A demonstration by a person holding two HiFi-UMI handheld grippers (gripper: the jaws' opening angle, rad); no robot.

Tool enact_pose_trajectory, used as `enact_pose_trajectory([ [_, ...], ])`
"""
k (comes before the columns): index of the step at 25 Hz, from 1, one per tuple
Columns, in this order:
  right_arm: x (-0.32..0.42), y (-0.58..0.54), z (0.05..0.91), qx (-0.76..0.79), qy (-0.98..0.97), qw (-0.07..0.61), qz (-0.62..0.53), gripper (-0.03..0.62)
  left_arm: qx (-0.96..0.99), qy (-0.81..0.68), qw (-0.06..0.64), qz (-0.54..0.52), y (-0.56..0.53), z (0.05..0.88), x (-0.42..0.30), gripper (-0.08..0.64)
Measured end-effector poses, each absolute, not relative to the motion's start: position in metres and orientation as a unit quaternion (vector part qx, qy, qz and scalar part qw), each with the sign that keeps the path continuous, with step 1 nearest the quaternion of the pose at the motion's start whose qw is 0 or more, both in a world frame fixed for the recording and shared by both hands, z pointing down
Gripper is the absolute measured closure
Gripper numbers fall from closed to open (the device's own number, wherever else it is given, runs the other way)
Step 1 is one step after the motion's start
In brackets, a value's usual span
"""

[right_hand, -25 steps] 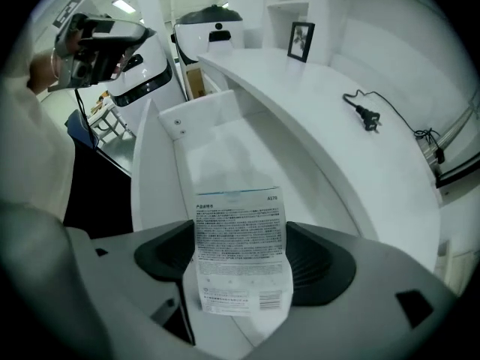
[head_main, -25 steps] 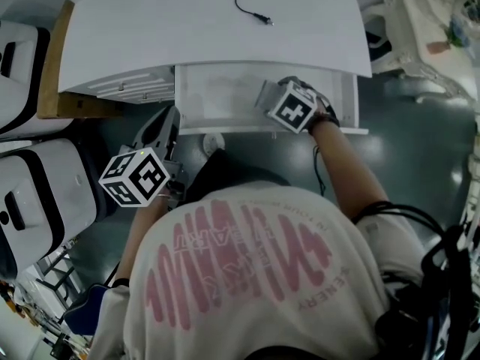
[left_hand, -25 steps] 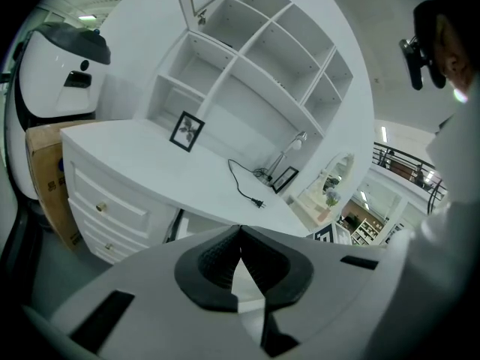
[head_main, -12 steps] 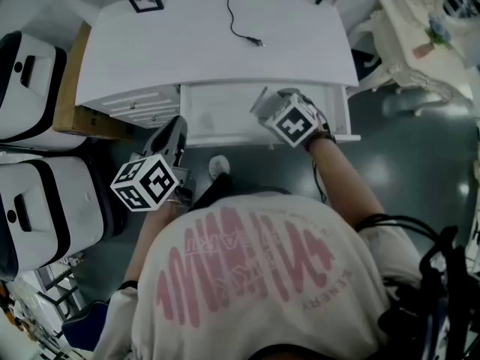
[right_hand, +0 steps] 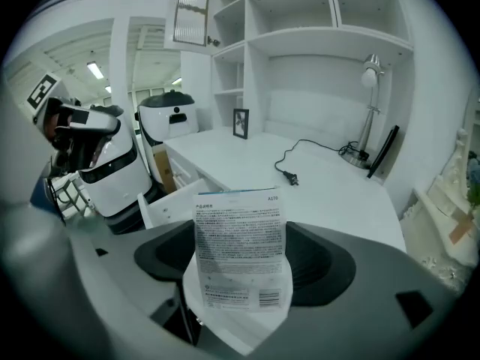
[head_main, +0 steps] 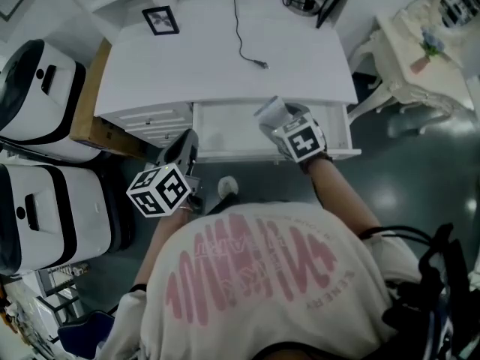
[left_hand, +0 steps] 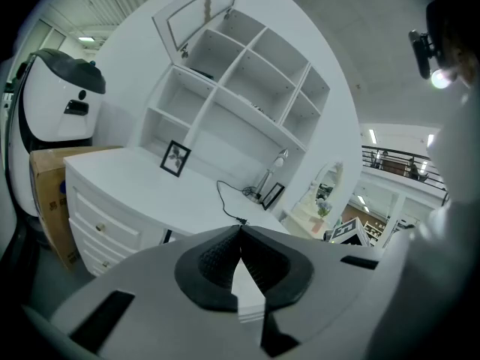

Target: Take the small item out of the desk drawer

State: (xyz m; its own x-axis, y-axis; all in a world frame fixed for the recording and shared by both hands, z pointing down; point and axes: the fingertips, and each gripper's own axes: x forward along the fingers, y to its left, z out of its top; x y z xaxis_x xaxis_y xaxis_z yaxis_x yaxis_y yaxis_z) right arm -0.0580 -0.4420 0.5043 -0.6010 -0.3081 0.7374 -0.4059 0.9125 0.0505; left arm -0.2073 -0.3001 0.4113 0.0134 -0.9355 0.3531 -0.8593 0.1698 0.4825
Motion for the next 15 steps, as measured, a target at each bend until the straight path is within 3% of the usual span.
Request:
enact_pose_trajectory([
  [15,-0.049,-0.445,0.458,0.239,-0.919,0.247,0.19,0.195,0.638,-0.706,0.302,-0.053,-0.29,0.411,-0.189,0.531],
])
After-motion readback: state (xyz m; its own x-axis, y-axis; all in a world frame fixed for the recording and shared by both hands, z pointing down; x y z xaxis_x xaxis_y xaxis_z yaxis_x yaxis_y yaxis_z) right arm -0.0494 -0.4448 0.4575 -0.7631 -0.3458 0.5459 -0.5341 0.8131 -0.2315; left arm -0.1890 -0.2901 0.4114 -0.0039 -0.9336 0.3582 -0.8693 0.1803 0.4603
